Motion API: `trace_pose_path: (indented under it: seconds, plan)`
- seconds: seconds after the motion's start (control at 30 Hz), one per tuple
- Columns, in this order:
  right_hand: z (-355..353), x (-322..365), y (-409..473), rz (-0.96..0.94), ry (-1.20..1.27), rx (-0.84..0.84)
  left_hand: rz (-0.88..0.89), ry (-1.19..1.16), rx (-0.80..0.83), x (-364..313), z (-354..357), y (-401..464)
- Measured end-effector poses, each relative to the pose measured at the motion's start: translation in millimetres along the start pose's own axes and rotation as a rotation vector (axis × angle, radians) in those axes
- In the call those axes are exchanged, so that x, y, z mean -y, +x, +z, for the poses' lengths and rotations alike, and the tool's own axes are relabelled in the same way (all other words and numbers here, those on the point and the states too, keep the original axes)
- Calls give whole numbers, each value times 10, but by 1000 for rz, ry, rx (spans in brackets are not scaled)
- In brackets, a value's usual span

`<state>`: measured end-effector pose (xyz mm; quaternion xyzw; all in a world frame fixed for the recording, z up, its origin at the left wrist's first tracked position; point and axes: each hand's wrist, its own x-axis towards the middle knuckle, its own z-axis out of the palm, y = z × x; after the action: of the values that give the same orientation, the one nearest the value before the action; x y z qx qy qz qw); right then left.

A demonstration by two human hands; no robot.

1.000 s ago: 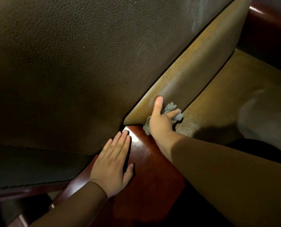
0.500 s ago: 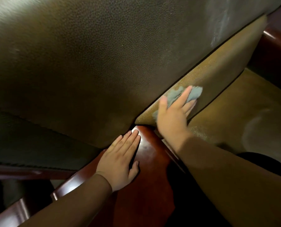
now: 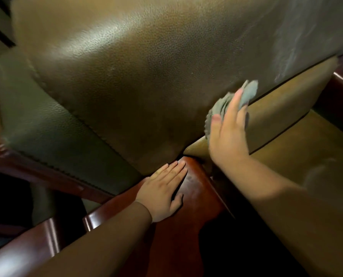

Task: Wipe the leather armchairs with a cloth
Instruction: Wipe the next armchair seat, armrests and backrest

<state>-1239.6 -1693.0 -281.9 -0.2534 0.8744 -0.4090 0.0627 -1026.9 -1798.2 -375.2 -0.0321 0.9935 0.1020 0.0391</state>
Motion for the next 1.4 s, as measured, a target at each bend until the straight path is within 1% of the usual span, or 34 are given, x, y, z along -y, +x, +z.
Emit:
trace_pose_path:
  seconds: [0.03,0.1,0.17,0.23,0.3,0.33,0.37,0.4,0.43,0.47,0.53,0.57,0.6,0.63,0.67,0.7,0.73,0.77,0.8,0.83,0.87,0.9,0.97,1.03,1.1,1.13,1.17,1.2,1.27,1.3,1.33,1.4]
  plan:
    - [-68,71,47,-69,-8,2,-5,7,-2,-19,-37,-14]
    - [-128,232,21,-214,-46,73,-17,36,-13,-91,-146,-43]
    - [-102,349,-119,-414,-178,156,-32,84,-105,-154,-319,-89]
    - [-13,394,-285,-636,-316,241,-61,93,-303,-119,-609,-200]
    - [83,457,-381,-781,-399,301,-92,129,-546,70,-1093,-381]
    - [137,538,-382,-818,-397,286,-126,176,-646,224,-1392,-470]
    - [189,669,-344,-841,-371,231,-177,242,-718,402,-1707,-546]
    - [245,848,-283,-855,-328,154,-256,321,-748,579,-2010,-605]
    - [292,1062,-202,-863,-290,73,-370,384,-723,729,-2274,-638]
    - [327,1291,-121,-872,-273,0,-513,399,-643,849,-2493,-633]
    - [375,1695,-7,-891,-289,-66,-807,264,-419,966,-2769,-533]
    - [384,1834,10,-945,-307,-56,-883,192,-322,1001,-2820,-479]
    - [372,1914,12,-1068,-341,-29,-884,188,-226,1037,-2824,-448]
    - [330,1948,29,-1244,-397,16,-839,222,-140,1071,-2789,-441]
    - [261,1964,88,-1406,-468,73,-792,241,-84,1101,-2750,-446]
    - [195,1998,209,-1489,-518,104,-775,234,-72,1125,-2728,-451]
    - [137,2073,365,-1464,-525,98,-802,186,-110,1147,-2725,-458]
    - [79,2183,536,-1315,-496,61,-826,152,-154,1160,-2729,-460]
    - [32,2295,722,-1083,-457,10,-833,130,-185,1155,-2723,-452]
    - [-22,2415,884,-845,-429,-3,-827,125,-201,1137,-2708,-448]
    - [-63,2536,979,-690,-423,29,-815,119,-214,1128,-2703,-453]
    - [-75,2623,982,-666,-459,76,-803,111,-223,1121,-2701,-463]
    - [-52,2668,812,-823,-544,165,-798,70,-232,1146,-2728,-465]
    - [-29,2612,505,-980,-554,242,-799,-4,-270,1179,-2745,-447]
    - [-39,2490,313,-1074,-526,332,-816,-125,-332,1229,-2761,-406]
    - [-73,2465,370,-1106,-536,361,-833,-167,-350,1256,-2770,-387]
    - [-128,2464,515,-1119,-546,377,-853,-177,-352,1278,-2773,-369]
    - [-184,2488,689,-1074,-548,378,-868,-156,-343,1295,-2762,-348]
    - [-288,2605,1023,-884,-554,354,-888,-91,-321,1291,-2727,-322]
    - [-308,2654,1117,-825,-571,352,-897,-67,-311,1273,-2712,-310]
    - [-294,2704,1120,-818,-597,357,-906,-49,-306,1256,-2701,-303]
    - [-179,2771,905,-937,-626,385,-914,-28,-308,1240,-2692,-302]
